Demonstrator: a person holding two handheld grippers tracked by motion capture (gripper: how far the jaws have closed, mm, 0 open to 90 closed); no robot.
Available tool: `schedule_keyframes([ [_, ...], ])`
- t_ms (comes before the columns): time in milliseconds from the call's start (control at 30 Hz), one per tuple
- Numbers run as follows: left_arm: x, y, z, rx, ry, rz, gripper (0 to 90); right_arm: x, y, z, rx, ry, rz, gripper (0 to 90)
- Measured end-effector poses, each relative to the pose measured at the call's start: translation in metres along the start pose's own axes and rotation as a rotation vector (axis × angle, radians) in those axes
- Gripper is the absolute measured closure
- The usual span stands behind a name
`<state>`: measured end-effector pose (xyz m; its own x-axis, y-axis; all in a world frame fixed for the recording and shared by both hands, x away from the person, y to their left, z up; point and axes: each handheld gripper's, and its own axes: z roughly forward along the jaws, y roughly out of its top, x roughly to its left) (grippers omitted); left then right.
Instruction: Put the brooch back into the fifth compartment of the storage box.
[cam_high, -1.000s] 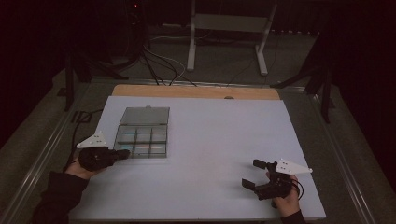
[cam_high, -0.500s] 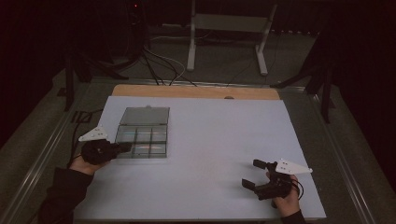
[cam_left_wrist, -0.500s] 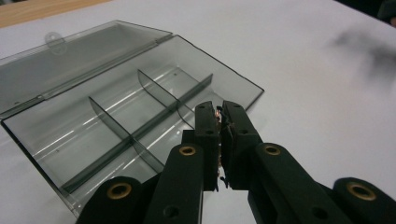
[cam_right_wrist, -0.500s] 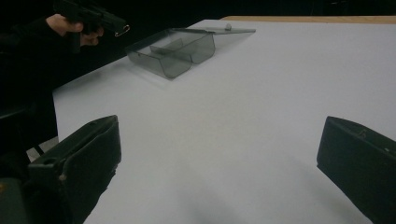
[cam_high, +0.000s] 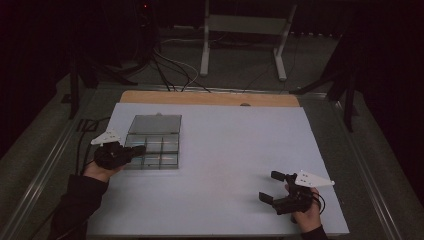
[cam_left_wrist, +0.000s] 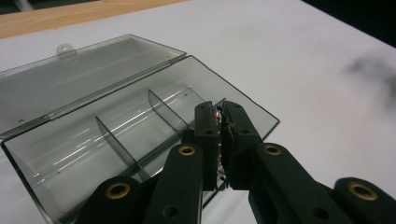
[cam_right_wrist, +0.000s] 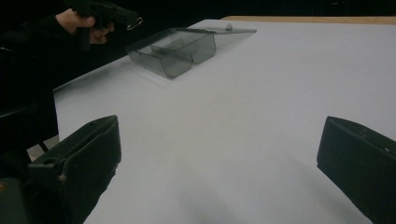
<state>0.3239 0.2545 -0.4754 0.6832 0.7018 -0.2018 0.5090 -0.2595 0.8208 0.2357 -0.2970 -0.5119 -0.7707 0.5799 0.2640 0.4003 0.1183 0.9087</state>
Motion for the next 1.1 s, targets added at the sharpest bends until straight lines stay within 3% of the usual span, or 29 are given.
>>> schedule_keyframes([
  [133,0.0,0.0,0.006,-0.017,-0.019,-0.019,87.4,0.0,0.0,0.0,0.001,0.0,-0.001,0.0],
  [500,0.0,-0.005,0.025,0.008,0.04,-0.031,87.2,0.0,0.0,0.0,0.003,0.001,0.0,0.0],
  [767,0.002,-0.012,0.034,0.051,0.04,-0.051,87.1,-0.001,0.0,0.0,0.004,0.001,0.004,0.0],
  [900,0.003,-0.013,0.034,0.048,0.055,-0.042,86.8,-0.001,0.0,0.0,0.005,0.0,0.002,0.0],
  [1000,0.003,-0.012,0.033,0.033,0.065,-0.044,79.1,-0.001,-0.001,0.0,0.004,0.0,0.005,0.0],
  [1100,0.0,-0.012,0.031,0.031,0.137,-0.032,55.4,-0.001,0.0,0.0,0.005,0.0,0.004,0.0],
])
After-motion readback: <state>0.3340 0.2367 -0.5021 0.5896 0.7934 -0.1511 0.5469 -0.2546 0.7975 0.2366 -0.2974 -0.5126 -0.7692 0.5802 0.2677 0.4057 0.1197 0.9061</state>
